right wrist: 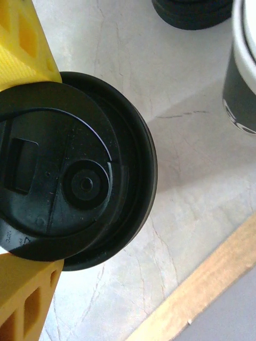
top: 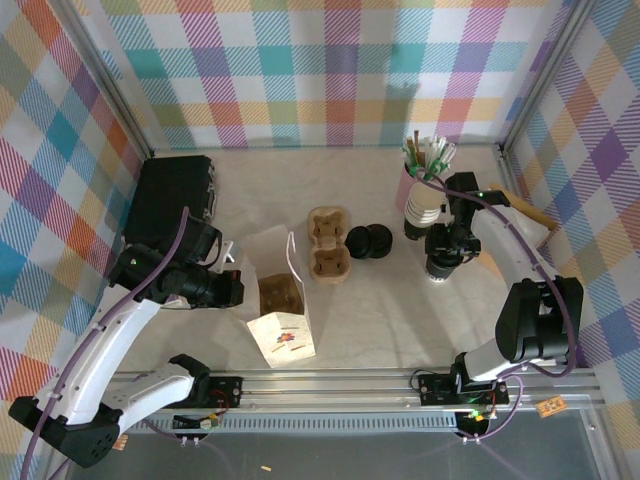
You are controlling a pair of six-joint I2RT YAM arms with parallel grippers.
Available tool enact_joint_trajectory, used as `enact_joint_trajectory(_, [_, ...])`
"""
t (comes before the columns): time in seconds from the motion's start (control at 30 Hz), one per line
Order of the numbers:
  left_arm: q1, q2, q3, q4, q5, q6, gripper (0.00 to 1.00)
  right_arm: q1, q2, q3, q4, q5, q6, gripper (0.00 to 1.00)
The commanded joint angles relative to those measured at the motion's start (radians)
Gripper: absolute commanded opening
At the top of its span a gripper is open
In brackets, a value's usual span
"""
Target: Pack the takeout coffee
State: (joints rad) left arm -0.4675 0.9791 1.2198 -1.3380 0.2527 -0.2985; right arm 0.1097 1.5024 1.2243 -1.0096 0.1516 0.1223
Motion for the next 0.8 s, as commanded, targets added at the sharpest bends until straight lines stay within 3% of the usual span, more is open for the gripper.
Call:
enact_joint_trajectory(0.0, [0.006,0.016,-0.007,-0.023,-0.027,-0.014,0.00,0.012,-0.033,-0.016,-0.060,-0.063,0.013,0.53])
enact_joint_trajectory(0.5, [0.007,0.150,0.046,0.005,-0.038,-0.011,0.00,0.011,-0.051,-0.020,-0.078,-0.073,-0.003,0.53])
enact_joint_trajectory(0.77, [0.007,0.148,0.033,-0.003,-0.038,-0.027,0.00,0.011,-0.085,-0.031,-0.083,-0.076,0.006,0.53])
